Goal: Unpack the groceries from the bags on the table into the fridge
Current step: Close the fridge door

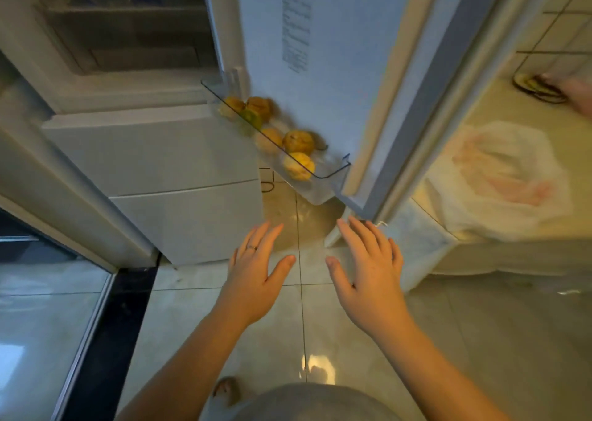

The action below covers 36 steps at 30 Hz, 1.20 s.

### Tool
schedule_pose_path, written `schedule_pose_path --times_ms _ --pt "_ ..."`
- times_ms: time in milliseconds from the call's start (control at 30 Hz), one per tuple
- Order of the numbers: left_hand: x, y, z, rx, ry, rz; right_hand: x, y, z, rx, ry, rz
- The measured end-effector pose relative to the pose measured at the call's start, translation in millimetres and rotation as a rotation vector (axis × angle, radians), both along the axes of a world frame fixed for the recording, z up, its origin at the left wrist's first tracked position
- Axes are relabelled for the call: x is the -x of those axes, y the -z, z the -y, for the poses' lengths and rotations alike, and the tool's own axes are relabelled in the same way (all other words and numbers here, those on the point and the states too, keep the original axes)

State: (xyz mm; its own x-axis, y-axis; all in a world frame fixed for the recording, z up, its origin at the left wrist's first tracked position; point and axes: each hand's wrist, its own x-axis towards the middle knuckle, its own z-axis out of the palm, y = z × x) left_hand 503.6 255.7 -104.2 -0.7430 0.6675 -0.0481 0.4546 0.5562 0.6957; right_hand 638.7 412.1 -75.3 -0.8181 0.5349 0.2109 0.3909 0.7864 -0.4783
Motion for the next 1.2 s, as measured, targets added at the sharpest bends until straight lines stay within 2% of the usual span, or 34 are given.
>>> schedule_pose_path --times_ms 233,667,1000,1200 --pt "-53.1 -10.1 -76.3 -0.164 0.051 0.106 -50.6 -3.6 -66.6 0.118 0.023 -0.182" --pt "-68.4 -40.4 -138.5 -0.334 -0.059 0.228 -22.5 -30.5 -114.5 0.728 -0.032 -0.245" --pt "-64.9 -35.0 -109.1 -0.445 -0.196 0.231 -32.3 -24.5 -76.5 0.692 -0.094 -0.251" --pt "-63.2 -34.3 -58.0 -0.511 -0.354 0.252 -25.6 -30.0 -22.9 0.689 -0.303 -0.186"
